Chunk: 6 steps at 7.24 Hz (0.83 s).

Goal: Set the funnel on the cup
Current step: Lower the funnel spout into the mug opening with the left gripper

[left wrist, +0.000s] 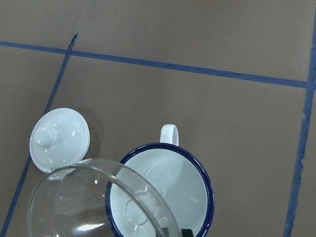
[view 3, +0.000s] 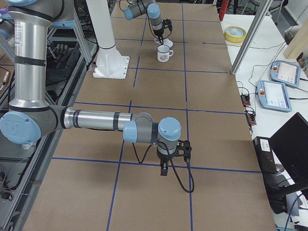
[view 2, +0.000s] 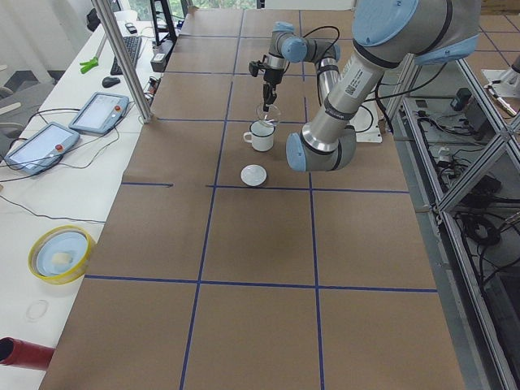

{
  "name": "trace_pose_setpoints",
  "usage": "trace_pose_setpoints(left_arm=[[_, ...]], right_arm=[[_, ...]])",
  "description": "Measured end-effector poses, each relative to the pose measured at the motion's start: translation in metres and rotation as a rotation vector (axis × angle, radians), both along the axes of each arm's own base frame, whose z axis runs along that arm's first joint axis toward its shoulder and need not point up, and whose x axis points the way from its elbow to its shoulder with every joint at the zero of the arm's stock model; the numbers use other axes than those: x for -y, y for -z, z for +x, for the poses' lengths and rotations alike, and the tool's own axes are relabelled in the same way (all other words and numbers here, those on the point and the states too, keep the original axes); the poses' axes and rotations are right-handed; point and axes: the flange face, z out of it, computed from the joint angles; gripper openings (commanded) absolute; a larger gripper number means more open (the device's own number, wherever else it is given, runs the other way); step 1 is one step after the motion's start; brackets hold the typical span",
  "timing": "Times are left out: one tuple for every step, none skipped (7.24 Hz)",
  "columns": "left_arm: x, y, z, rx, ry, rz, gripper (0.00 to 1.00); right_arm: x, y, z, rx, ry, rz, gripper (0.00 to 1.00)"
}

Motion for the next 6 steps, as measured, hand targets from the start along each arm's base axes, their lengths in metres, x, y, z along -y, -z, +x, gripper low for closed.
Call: trace_pose_setpoints(left_arm=[[0.002, -0.0031, 0.0037, 0.009, -0.005, 0.003, 0.06], [0.0027, -0.0036, 0.005, 0.012, -0.011, 0.007, 0.97], [0.0028, -0.003, 0.0056, 0.011, -0.015, 0.01, 1.0], [0.0027, -0.0019, 0.0057, 0.009, -0.017, 0.011, 1.0], [0.0028, -0.0018, 0.0055, 0.007, -0.017, 0.011, 1.0], [0.003, -0.0025, 0.0051, 0.004, -0.017, 0.013, 1.0]], right_arm=[[0.0, 0.0, 0.0, 0.0, 0.0, 0.0, 1.0], [0.0, 0.0, 0.0, 0.0, 0.0, 0.0, 1.0], [0.0, 0.0, 0.0, 0.0, 0.0, 0.0, 1.0], [0.0, 0.0, 0.0, 0.0, 0.0, 0.0, 1.0], [0.0, 0.0, 0.0, 0.0, 0.0, 0.0, 1.0], [0.0, 0.0, 0.0, 0.0, 0.0, 0.0, 1.0]])
